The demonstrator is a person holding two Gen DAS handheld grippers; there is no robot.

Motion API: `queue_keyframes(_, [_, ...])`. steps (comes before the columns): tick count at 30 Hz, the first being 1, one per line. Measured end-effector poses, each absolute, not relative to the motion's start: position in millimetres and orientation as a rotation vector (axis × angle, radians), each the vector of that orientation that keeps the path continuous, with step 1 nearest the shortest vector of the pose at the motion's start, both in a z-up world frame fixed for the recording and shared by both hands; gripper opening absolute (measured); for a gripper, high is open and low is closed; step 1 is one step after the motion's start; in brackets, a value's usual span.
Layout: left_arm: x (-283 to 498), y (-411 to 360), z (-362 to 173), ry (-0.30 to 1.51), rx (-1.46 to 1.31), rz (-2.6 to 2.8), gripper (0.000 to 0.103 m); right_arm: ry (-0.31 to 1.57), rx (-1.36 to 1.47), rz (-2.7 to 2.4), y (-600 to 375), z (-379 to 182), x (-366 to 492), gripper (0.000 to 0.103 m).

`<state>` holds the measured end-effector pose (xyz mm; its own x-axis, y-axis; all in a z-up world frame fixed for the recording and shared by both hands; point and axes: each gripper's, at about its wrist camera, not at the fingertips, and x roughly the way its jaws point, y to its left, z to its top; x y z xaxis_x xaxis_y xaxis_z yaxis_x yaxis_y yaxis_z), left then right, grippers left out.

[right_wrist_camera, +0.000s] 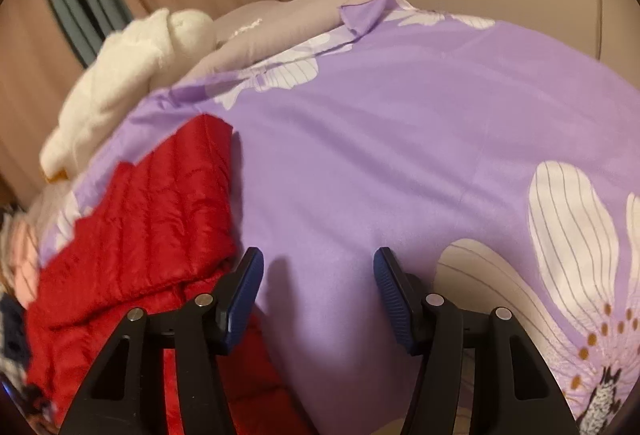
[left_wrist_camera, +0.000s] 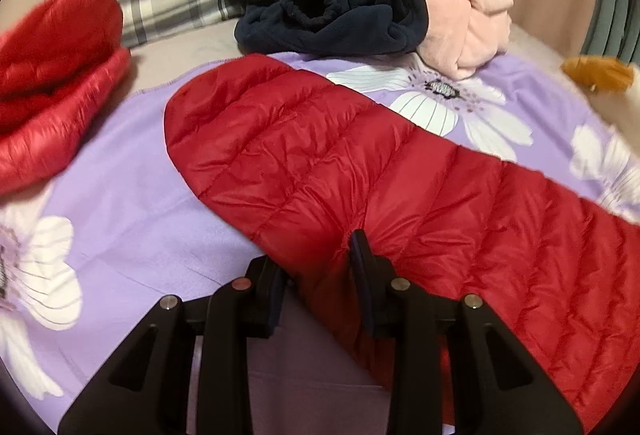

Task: Fold large clothes
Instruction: 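Lift the sleeve in the left tool, fold it across the body, release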

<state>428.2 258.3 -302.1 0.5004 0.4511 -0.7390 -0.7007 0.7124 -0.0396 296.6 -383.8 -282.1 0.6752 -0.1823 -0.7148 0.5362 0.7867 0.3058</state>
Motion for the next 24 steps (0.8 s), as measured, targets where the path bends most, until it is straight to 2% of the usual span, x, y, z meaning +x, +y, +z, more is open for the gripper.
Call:
queue_keyframes(6, [428.3, 236.1, -288.3, 0.757, -0.188, 0.780, 0.022, 0.752, 0.466, -0.466, -377.3, -282.1, 307.5, 0.059])
queue_keyframes(8, [426.5, 229.8, -284.4, 0.753, -0.180, 0.762, 0.012, 0.747, 0.477, -0.462, -378.9, -282.7, 302.5, 0.059])
queue_keyframes(11, [424.4, 209.5, -273.5, 0.744, -0.144, 0.747, 0.011, 0.778, 0.447, -0.455, -377.1, -283.6, 303.4, 0.059])
queue_keyframes(16, [422.3, 142.7, -224.8, 0.624, -0.059, 0.618, 0.010, 0.786, 0.406, -0.386, -374.8, -278.0, 288.4, 0.059])
queue_keyframes(22, [411.3, 16.2, -164.5, 0.489, -0.011, 0.370, 0.010, 0.754, 0.529, -0.424, -399.0, -279.1, 279.5, 0.059])
queue_keyframes(24, [401.3, -37.9, -153.2, 0.446, 0.008, 0.250, 0.010, 0.755, 0.507, -0.436, -394.8, -277.3, 280.0, 0.054])
